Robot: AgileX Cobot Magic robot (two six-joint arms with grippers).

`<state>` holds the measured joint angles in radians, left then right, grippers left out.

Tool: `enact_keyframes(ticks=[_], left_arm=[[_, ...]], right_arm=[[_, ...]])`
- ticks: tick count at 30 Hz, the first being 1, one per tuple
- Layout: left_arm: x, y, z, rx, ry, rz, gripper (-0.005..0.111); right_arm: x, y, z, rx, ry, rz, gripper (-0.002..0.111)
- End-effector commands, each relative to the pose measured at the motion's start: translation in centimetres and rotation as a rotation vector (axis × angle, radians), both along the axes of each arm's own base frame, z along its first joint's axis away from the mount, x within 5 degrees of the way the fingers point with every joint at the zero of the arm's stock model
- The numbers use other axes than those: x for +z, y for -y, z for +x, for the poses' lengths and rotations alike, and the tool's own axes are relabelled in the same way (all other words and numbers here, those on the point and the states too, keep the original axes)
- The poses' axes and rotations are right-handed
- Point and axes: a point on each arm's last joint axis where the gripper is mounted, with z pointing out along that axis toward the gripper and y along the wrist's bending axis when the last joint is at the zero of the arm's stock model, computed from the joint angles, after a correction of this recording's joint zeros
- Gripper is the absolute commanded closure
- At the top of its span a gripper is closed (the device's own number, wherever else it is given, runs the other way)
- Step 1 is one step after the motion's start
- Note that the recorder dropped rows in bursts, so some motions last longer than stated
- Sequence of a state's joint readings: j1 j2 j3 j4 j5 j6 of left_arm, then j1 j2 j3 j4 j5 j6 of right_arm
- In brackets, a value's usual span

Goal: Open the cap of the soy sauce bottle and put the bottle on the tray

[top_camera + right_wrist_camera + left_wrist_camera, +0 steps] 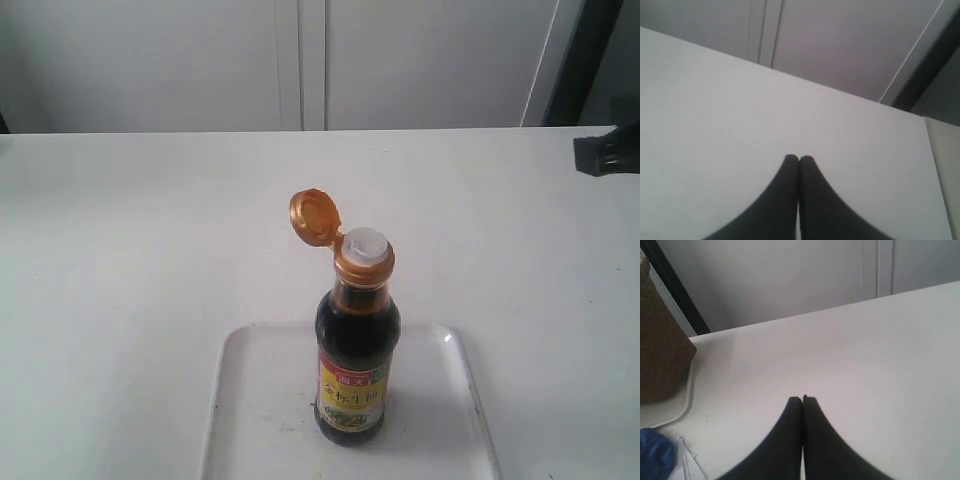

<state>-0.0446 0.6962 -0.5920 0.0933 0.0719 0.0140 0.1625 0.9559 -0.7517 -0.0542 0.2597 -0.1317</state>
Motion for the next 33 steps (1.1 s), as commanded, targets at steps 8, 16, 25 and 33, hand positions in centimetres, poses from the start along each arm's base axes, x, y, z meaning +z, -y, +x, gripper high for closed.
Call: enact_keyframes(ticks=[8,16,25,33], left_arm=[[-1.5,0.0,-3.6,0.007,0.036,-0.073,0.107],[-1.2,0.0,-6.5,0.002,0.088,-0.134,0.107],[-1.9,-0.1,-8.6,-0.004,0.165,-0.143,0.107],[-1.8,-0.2,-9.7,-0.008,0.227,-0.146,0.107]], right_arm=[[0.7,0.8,-4.6,0.002,0.233,0.041,0.108],[-0.5,1.1,-6.8,-0.01,0.246,0.097,0.108],[-3.3,1.4,-9.2,-0.015,0.313,0.163,0.108],[-3.8,1.6,-10.1,-0.017,0.306,0.162,0.108]])
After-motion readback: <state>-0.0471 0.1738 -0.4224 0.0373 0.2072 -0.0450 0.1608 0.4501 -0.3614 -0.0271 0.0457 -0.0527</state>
